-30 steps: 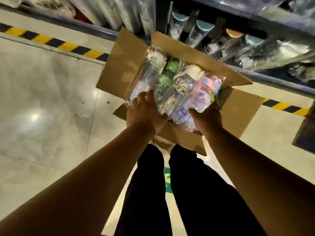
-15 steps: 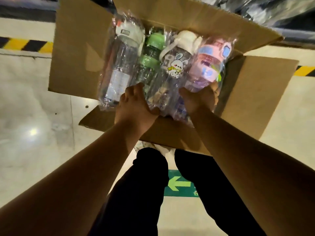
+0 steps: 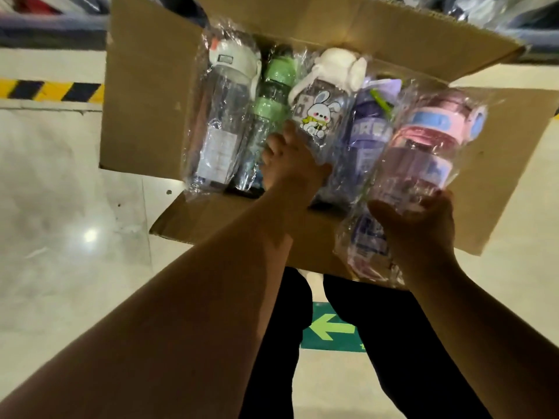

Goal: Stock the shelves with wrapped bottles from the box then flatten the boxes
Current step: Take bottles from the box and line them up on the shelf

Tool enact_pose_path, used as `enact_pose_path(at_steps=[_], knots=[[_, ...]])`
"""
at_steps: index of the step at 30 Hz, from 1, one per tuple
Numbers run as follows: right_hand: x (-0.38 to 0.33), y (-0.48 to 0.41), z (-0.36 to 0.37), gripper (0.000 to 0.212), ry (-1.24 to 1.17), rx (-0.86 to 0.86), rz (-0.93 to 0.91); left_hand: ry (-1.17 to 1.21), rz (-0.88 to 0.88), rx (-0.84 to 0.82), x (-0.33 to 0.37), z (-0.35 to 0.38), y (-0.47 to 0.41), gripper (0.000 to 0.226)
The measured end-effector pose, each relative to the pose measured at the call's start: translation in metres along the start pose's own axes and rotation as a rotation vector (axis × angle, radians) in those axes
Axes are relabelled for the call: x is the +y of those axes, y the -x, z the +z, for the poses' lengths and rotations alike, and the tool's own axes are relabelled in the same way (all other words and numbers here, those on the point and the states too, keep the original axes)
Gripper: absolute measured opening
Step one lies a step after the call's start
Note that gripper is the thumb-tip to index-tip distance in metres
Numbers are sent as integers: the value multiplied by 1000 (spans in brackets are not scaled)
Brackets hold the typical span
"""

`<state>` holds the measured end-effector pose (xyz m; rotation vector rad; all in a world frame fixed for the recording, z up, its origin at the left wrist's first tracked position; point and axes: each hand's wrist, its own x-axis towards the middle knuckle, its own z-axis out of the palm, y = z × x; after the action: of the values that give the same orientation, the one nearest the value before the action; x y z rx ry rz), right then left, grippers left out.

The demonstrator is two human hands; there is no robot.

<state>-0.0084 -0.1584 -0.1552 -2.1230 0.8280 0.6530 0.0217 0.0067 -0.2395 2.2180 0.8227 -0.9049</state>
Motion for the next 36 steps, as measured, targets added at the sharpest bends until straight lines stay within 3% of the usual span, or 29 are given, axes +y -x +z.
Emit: enact_pose_path(at_steps=[4, 8, 11, 15, 18, 21, 24, 28, 31, 34, 36], knots=[[1, -6, 1, 62, -51, -49, -10, 9, -3, 130, -2, 13, -8, 96], [-3, 6, -7, 48, -80, -69, -45, 13, 24, 100, -8, -2, 6, 98], [-13, 32, -21, 55, -84, -106, -52, 64, 22, 64, -7, -30, 31, 106], [-39, 82, -59, 58, -134, -196, -18, 292, -13, 17, 3, -81, 94, 114], [-67, 130, -103, 63, -222, -266, -23, 478, -23, 6, 15, -127, 155, 98], [-96, 184, -159, 51, -356, -264, -71, 541, -13, -79, 38, -182, 238, 84], [-126, 240, -208, 59, -425, -265, -112, 542, 76, -121, 61, -231, 319, 86], [-162, 306, -274, 63, -496, -230, -224, 588, 153, -214, 92, -277, 409, 68], [-174, 341, -321, 65, -558, -226, -292, 637, 264, -184, 119, -298, 468, 90], [-174, 364, -374, 55, -604, -211, -357, 580, 422, -165, 154, -307, 516, 78], [-166, 375, -408, 55, -609, -197, -417, 511, 515, -157, 177, -302, 544, 86]])
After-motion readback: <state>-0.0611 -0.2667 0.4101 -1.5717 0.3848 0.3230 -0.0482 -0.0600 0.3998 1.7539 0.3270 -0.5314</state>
